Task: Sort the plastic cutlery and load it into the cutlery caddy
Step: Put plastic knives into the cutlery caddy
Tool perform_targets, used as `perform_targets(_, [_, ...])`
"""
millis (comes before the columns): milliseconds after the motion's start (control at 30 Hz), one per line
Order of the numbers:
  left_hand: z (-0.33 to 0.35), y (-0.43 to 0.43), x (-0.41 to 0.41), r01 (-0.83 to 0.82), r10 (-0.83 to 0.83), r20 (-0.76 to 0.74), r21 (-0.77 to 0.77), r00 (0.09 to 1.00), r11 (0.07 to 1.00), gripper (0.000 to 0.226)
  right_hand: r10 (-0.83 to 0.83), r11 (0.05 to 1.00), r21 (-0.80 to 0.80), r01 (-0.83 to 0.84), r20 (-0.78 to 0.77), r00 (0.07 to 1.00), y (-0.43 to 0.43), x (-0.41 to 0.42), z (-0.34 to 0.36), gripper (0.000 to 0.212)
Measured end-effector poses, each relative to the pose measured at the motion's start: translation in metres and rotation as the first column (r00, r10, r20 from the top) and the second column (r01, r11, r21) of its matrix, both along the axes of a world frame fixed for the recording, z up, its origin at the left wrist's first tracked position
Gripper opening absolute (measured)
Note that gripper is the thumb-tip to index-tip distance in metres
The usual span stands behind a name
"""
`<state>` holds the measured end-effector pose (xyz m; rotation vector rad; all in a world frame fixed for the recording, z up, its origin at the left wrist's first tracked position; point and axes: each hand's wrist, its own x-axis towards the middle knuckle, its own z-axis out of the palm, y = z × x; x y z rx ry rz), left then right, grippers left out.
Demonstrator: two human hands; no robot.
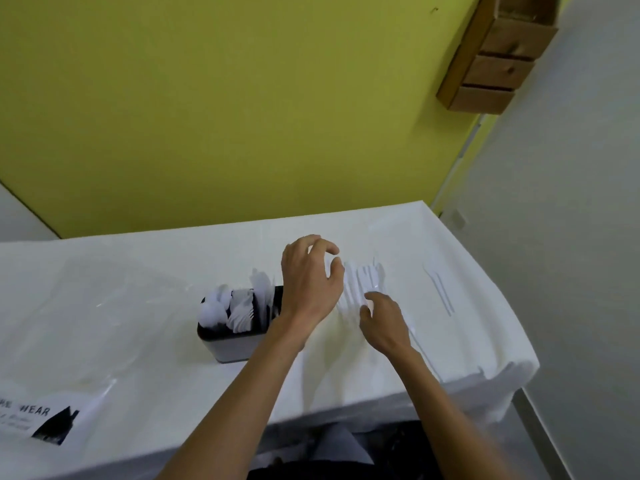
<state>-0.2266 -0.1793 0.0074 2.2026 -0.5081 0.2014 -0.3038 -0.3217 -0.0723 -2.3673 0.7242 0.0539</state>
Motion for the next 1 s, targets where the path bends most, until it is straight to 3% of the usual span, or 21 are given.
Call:
perform_targets(200, [-0.019,-0.036,-0.019,0.183,-0.188,-0.33,-0.045,0.925,0.982,0.015,-0.199,0.96,-0.243,0.14,-0.236,0.951,-0.06,-0.036,-0.014,0.032])
perform_targets(333, [-0.037,-0.061,-0.02,0.199,-0.209,-0.489,-0.072,0.847,0.977,0.016,-0.156,0.969,-0.233,0.078,-0.339,0.928,-0.082,-0.046,-0.027,0.024])
perform_targets(500, [-0.065,-0.096,-0.018,0.186,-0.161,-0.677,-0.037,0.718,0.982,0.015,-0.078,0.989,-0.142,0.042,-0.258,0.963,-0.096,-0.04,-0.029,0.017])
perform_targets(634, [-0.08,-0.129,-0.016,0.187,-0.102,-0.776,0.021,0.622,0.982,0.031,0.033,0.999,-0.016,-0.033,-0.04,0.999,-0.097,-0.027,-0.012,0.017])
perform_targets(767, [-0.087,-0.147,-0.006,0.021,-0.103,-0.812,-0.112,0.574,0.994,0.021,0.116,0.993,0.028,-0.117,0.03,0.993,-0.122,-0.015,-0.007,0.022])
perform_targets(900, [-0.092,-0.143,0.019,-0.219,-0.128,-0.868,-0.26,0.48,0.941,0.019,-0.227,0.971,-0.089,0.224,-0.022,0.974,-0.172,-0.008,-0.021,0.033])
perform_targets(1000, [-0.088,-0.139,0.03,-0.322,-0.167,-0.895,-0.315,0.413,0.893,0.012,-0.308,0.946,-0.178,0.272,-0.223,0.925,-0.189,-0.004,-0.03,0.044])
